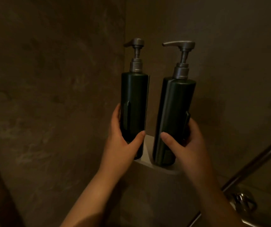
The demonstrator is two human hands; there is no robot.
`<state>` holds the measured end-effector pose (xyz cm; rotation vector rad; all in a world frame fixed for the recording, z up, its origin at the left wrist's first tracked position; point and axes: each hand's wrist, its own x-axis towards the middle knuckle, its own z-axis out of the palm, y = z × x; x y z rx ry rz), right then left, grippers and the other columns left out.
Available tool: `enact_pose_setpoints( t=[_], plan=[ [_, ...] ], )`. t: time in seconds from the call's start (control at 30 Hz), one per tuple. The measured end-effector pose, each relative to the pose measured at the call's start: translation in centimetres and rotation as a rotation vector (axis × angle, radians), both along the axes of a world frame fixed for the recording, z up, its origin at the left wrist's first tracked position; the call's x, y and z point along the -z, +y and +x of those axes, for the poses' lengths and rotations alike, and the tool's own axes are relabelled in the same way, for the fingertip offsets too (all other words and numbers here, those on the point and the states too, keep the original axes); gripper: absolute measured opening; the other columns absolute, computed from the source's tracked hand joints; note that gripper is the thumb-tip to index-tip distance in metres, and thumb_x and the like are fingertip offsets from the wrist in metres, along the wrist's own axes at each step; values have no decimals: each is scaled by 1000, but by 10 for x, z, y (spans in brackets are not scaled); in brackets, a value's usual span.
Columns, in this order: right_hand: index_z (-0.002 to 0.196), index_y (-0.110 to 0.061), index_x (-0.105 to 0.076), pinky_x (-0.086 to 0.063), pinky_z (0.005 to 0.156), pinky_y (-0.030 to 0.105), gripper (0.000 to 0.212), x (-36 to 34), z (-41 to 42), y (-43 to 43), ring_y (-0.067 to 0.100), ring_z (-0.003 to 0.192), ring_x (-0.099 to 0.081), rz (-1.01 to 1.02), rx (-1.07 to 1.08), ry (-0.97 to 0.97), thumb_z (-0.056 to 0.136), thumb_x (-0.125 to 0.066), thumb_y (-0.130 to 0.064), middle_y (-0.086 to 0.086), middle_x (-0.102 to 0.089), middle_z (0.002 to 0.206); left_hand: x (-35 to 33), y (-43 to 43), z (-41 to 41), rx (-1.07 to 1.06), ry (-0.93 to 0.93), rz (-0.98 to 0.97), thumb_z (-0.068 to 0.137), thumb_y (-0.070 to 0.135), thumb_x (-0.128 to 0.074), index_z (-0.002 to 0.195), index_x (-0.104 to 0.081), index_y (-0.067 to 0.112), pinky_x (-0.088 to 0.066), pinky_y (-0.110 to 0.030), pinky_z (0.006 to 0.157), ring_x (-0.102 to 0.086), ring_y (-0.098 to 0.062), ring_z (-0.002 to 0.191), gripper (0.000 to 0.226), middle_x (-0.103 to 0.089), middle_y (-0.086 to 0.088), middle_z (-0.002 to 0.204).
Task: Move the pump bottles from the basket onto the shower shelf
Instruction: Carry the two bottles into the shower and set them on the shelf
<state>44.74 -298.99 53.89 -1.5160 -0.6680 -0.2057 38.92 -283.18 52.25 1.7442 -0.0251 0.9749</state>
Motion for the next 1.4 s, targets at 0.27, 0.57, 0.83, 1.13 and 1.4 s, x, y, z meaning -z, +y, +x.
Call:
enact_pose_setpoints(
  t=[0.27, 0.57, 0.83, 1.13, 1.4],
  plan=[
    [110, -65, -39, -42, 60, -2, 66, 14, 24, 20, -29, 94, -48, -41, 2, 8, 51, -67, -63, -48, -52, 103, 12, 12, 29, -69, -4, 12, 74, 35, -70, 131, -8, 65, -32, -16, 88, -32, 10, 123, 90, -26, 32, 137],
    [120, -62, -37, -43, 64, -2, 68, 21, 32, 31, -22, 100, -51, -48, -68, 9, 60, -67, -59, -46, -52, 110, 20, 20, 47, -78, 56, 40, 73, 38, -68, 124, -6, 69, -30, -8, 79, -26, 35, 104, 86, -18, 53, 116],
    [138, -59, -14, -33, 92, 15, 90, 34, 22, 32, -21, 123, -31, -124, 168, -124, 64, -66, -59, -42, -25, 137, 25, 15, 40, -124, 35, 95, 78, 36, -67, 135, 0, 60, -28, -8, 88, -19, 31, 115, 91, -8, 51, 127],
    [111, -38, -50, -43, 71, 13, 53, 66, 5, 20, -5, 95, -44, -310, 423, -490, 72, -74, -12, -23, -33, 108, 50, 0, 14, -544, -31, 539, 69, 1, -74, 131, -40, 30, -34, -19, 89, -31, -1, 113, 76, -33, 3, 126],
    [122, -39, -48, -39, 77, 9, 43, 58, 3, 28, -2, 103, -46, -469, 344, -436, 81, -56, -32, -25, -30, 114, 48, 8, 16, -387, 82, 430, 81, 23, -56, 131, -39, 34, -37, -17, 84, -33, 2, 112, 54, -26, 25, 115]
  ],
)
